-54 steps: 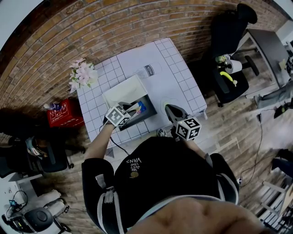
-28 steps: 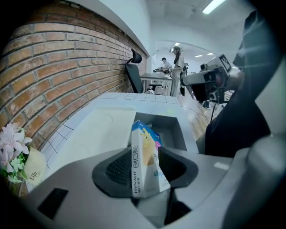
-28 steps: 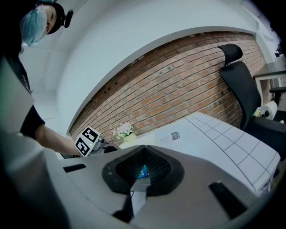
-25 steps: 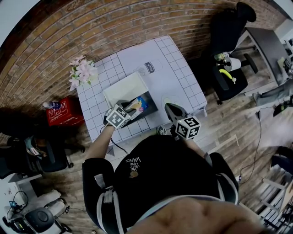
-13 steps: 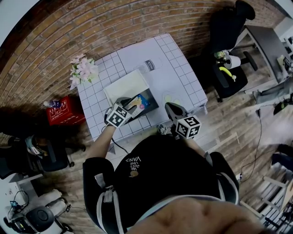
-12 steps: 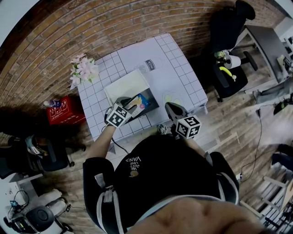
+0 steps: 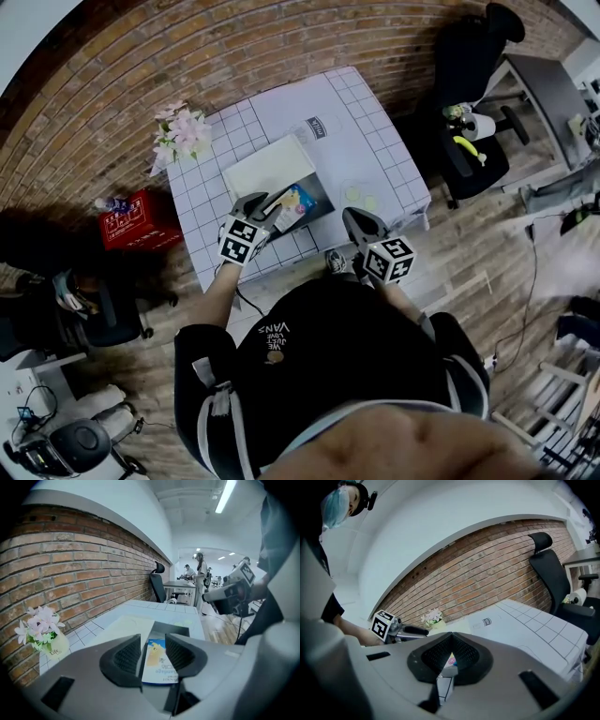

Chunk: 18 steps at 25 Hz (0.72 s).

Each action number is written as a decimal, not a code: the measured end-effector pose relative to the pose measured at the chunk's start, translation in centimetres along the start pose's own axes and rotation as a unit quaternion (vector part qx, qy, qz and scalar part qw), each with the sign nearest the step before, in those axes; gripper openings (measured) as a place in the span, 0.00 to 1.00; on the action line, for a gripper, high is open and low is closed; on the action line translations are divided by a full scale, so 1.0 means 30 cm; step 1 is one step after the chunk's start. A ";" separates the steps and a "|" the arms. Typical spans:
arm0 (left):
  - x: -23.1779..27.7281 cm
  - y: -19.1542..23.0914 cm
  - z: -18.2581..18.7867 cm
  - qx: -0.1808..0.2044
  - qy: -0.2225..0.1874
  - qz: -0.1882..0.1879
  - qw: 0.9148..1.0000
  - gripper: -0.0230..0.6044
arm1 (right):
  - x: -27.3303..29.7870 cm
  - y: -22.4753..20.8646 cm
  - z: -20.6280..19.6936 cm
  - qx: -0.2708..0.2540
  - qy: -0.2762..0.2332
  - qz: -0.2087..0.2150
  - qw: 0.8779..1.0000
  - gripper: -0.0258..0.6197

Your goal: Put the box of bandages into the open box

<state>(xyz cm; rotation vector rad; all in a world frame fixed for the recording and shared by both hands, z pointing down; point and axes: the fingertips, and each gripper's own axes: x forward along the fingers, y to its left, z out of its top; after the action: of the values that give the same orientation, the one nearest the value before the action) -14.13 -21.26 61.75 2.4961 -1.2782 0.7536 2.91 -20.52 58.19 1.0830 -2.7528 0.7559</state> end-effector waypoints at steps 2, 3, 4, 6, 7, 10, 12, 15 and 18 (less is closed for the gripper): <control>-0.036 0.000 0.006 -0.011 -0.016 0.005 1.000 0.29 | -0.004 0.018 -0.002 -0.002 -0.004 -0.002 1.000 0.03; -0.055 -0.002 0.010 -0.016 -0.025 0.007 1.000 0.28 | -0.006 0.028 -0.003 -0.004 -0.005 -0.003 1.000 0.03; -0.075 -0.003 0.015 -0.020 -0.033 0.009 0.999 0.27 | -0.009 0.039 -0.005 -0.006 -0.006 -0.004 1.000 0.03; -0.116 -0.007 0.021 -0.026 -0.049 0.015 0.998 0.24 | -0.014 0.061 -0.011 -0.009 -0.007 -0.006 1.000 0.03; -0.137 -0.009 0.023 -0.029 -0.057 0.018 0.998 0.23 | -0.016 0.072 -0.015 -0.011 -0.007 -0.007 1.000 0.03; -0.196 -0.014 0.026 -0.039 -0.080 0.028 0.996 0.18 | -0.019 0.108 -0.027 -0.015 -0.007 -0.006 1.000 0.03; -0.235 -0.020 0.023 -0.046 -0.095 0.034 0.994 0.15 | -0.020 0.134 -0.038 -0.017 -0.007 -0.005 1.000 0.03; -0.286 -0.035 0.005 -0.054 -0.109 0.039 0.992 0.12 | -0.024 0.172 -0.059 -0.019 -0.007 -0.003 1.000 0.03; -0.328 -0.049 -0.021 -0.065 -0.116 0.044 0.990 0.10 | -0.030 0.205 -0.076 -0.020 -0.007 -0.001 1.000 0.03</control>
<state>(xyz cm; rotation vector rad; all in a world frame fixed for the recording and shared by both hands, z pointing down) -17.94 -13.39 56.96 2.4916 -1.4703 0.3896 -0.68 -15.03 57.42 1.0877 -2.7647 0.6917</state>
